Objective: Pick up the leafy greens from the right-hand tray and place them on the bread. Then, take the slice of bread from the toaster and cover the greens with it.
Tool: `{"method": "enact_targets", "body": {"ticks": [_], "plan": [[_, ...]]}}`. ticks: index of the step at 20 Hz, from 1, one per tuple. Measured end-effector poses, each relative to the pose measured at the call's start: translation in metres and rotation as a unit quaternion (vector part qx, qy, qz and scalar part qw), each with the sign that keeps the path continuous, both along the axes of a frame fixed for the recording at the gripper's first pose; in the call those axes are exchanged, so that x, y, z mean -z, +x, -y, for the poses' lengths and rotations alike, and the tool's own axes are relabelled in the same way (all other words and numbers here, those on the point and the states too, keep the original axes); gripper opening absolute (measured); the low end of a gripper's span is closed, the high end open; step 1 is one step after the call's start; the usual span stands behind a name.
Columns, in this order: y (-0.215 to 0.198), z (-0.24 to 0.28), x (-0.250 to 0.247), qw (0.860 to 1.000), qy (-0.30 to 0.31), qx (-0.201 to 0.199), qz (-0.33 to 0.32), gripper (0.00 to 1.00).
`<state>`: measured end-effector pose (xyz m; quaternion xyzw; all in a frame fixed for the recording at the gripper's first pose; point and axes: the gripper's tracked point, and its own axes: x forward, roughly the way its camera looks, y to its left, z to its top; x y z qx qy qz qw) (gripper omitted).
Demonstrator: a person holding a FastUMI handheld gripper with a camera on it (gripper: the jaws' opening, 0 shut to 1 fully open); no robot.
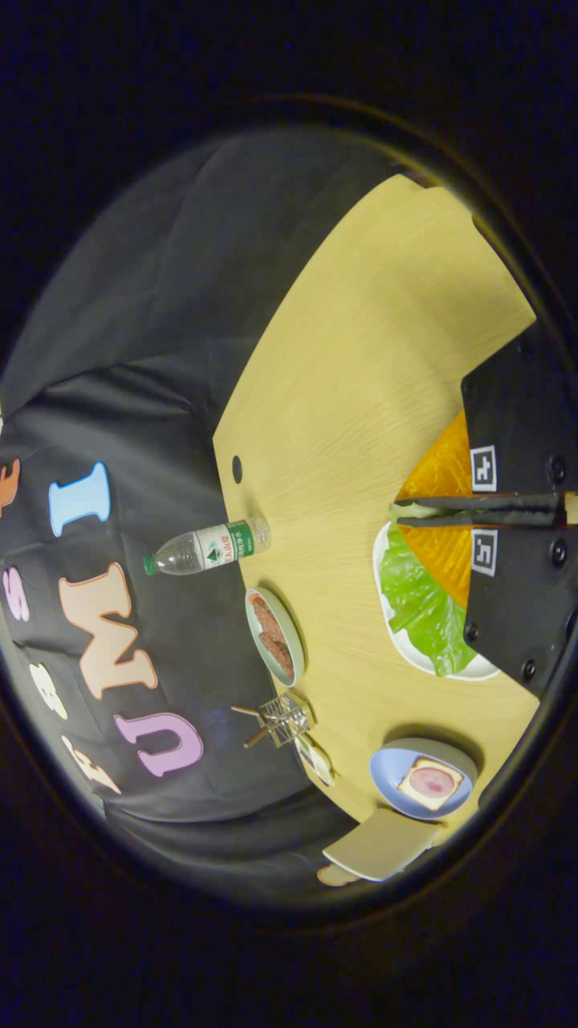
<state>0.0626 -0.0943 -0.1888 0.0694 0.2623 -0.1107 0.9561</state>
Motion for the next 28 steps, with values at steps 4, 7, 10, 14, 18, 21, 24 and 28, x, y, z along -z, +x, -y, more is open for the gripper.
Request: {"method": "enact_targets", "body": {"ticks": [4,7,10,14,18,21,24,28], "plan": [[0.0,0.0,0.002,1.0,-0.002,-0.003,-0.003,0.04],[0.0,-0.002,0.001,1.0,-0.014,-0.01,0.0,0.04],[0.001,-0.01,-0.009,1.0,-0.011,-0.019,0.013,0.04],[0.0,-0.021,-0.033,0.998,0.001,-0.026,0.048,0.04],[-0.002,-0.044,-0.063,0.995,0.014,-0.042,0.089,0.03],[-0.002,-0.069,-0.084,0.991,0.029,-0.06,0.116,0.03],[-0.003,-0.103,-0.102,0.985,0.04,-0.091,0.138,0.04],[-0.005,-0.162,-0.124,0.974,0.062,-0.147,0.161,0.04]]}}
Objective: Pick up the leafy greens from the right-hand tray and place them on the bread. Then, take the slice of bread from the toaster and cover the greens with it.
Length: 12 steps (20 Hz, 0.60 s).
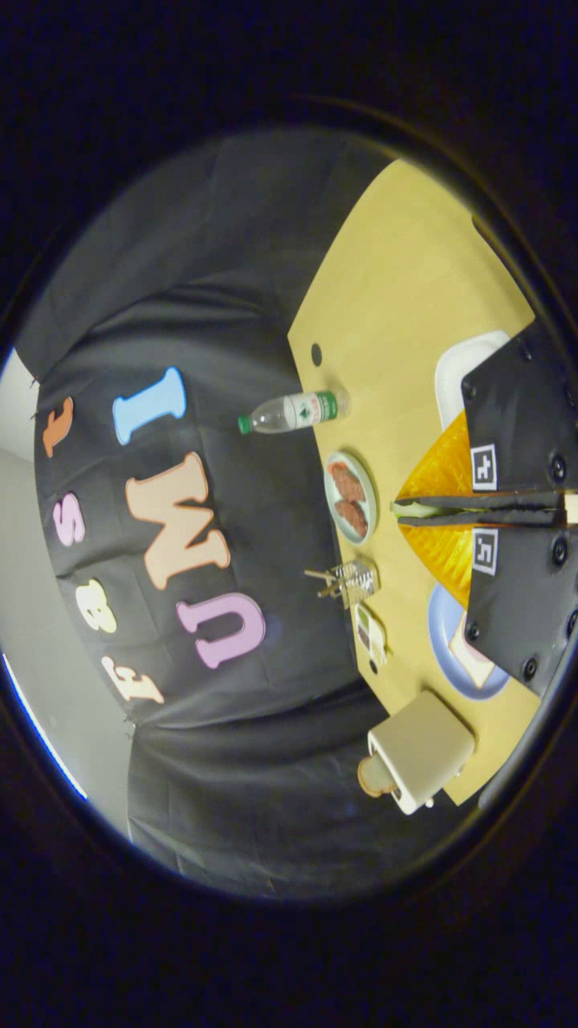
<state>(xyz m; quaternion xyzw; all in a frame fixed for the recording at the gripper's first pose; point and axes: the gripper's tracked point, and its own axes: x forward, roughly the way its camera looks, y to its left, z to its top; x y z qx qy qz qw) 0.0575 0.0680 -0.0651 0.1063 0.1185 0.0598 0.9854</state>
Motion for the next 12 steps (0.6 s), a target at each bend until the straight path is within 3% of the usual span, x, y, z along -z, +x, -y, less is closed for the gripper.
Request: {"method": "enact_targets", "body": {"ticks": [8,12], "plan": [[-0.009,-0.136,-0.028,0.991,0.045,-0.124,0.029,0.03],[-0.008,-0.179,-0.021,0.987,0.061,-0.147,0.017,0.04]]}}
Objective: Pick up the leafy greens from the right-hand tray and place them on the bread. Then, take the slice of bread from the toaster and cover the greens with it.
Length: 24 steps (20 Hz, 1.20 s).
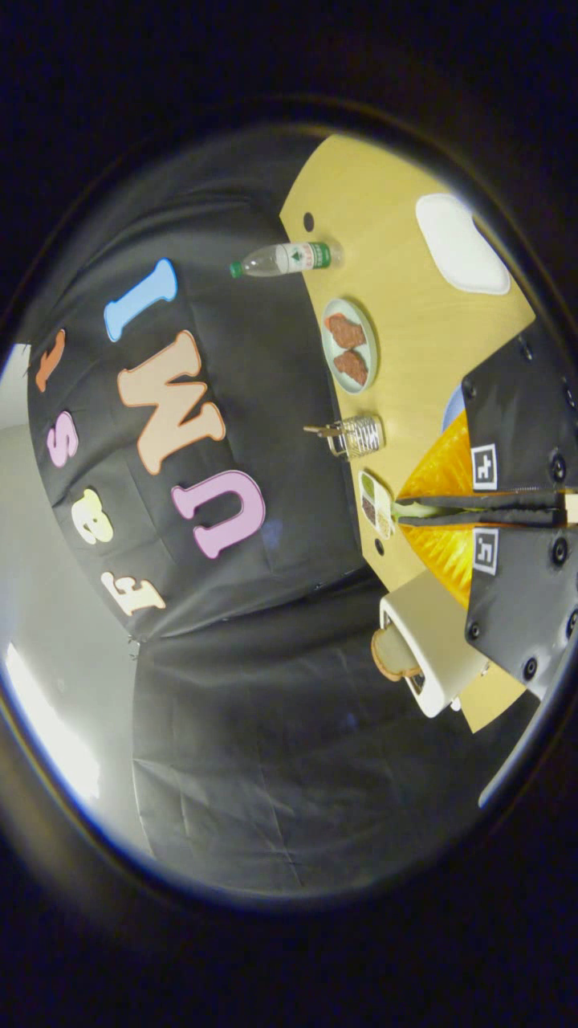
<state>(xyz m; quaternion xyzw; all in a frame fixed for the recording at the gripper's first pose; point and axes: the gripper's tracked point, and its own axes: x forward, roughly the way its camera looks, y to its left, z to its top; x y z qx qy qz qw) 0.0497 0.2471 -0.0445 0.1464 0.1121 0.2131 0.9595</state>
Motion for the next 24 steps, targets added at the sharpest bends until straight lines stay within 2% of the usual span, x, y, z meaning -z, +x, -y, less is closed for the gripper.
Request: {"method": "enact_targets", "body": {"ticks": [4,7,12,18,24], "plan": [[0.008,-0.034,0.03,0.999,0.013,-0.015,-0.036,0.03],[0.017,-0.03,0.061,0.997,-0.012,0.001,-0.073,0.04],[0.03,0.007,0.105,0.988,-0.09,0.049,-0.116,0.04],[0.023,0.032,0.146,0.969,-0.195,0.039,-0.146,0.05],[0.02,0.044,0.154,0.948,-0.292,0.041,-0.119,0.14]]}}
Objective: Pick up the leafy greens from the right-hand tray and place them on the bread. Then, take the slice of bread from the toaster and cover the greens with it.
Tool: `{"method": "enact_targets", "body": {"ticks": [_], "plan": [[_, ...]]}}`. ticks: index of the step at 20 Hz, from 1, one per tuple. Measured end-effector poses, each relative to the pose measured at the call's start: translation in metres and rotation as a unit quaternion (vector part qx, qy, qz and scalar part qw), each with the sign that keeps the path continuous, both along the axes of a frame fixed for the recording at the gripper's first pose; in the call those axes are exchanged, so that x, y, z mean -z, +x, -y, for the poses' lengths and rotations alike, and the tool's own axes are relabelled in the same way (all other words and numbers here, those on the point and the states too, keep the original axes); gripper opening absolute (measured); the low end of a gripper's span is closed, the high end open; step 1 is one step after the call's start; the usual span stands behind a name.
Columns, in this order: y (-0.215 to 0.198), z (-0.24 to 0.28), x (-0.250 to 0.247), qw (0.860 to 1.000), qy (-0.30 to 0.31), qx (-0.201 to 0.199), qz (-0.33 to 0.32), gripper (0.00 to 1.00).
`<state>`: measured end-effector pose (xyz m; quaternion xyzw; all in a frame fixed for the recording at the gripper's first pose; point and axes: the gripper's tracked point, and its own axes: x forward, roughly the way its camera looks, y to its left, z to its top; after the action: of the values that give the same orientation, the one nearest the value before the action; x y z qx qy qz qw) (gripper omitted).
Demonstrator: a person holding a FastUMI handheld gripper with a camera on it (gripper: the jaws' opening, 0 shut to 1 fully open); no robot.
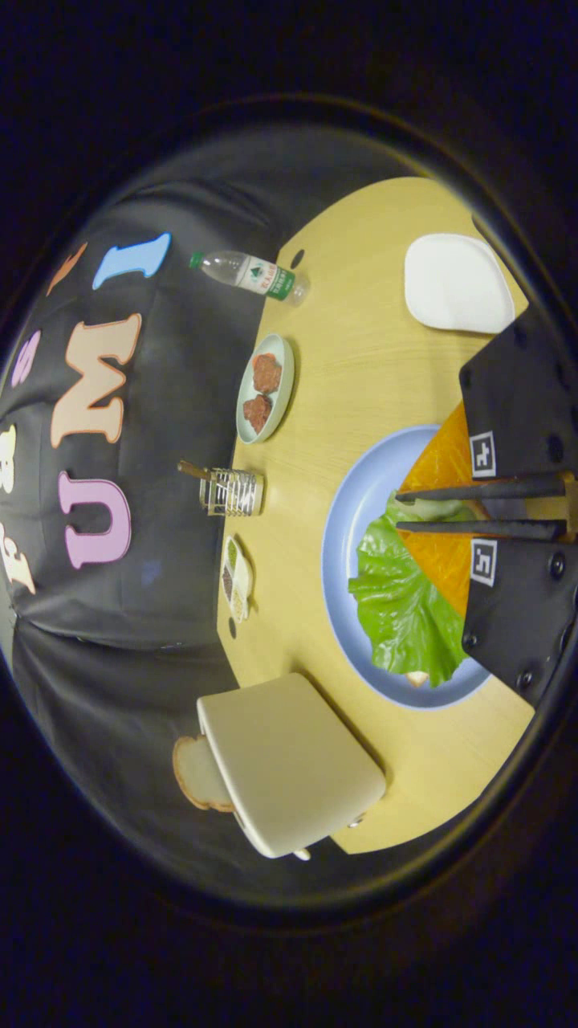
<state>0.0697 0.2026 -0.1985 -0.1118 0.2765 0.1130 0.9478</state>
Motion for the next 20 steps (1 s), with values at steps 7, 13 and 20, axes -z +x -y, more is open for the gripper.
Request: {"method": "enact_targets", "body": {"ticks": [7,13,20], "plan": [[-0.006,0.01,-0.003,0.997,-0.074,-0.008,0.02,0.69],[-0.005,-0.008,-0.021,0.999,0.003,-0.01,0.032,0.99],[-0.01,-0.049,-0.076,0.989,0.115,-0.018,0.095,0.99]]}}
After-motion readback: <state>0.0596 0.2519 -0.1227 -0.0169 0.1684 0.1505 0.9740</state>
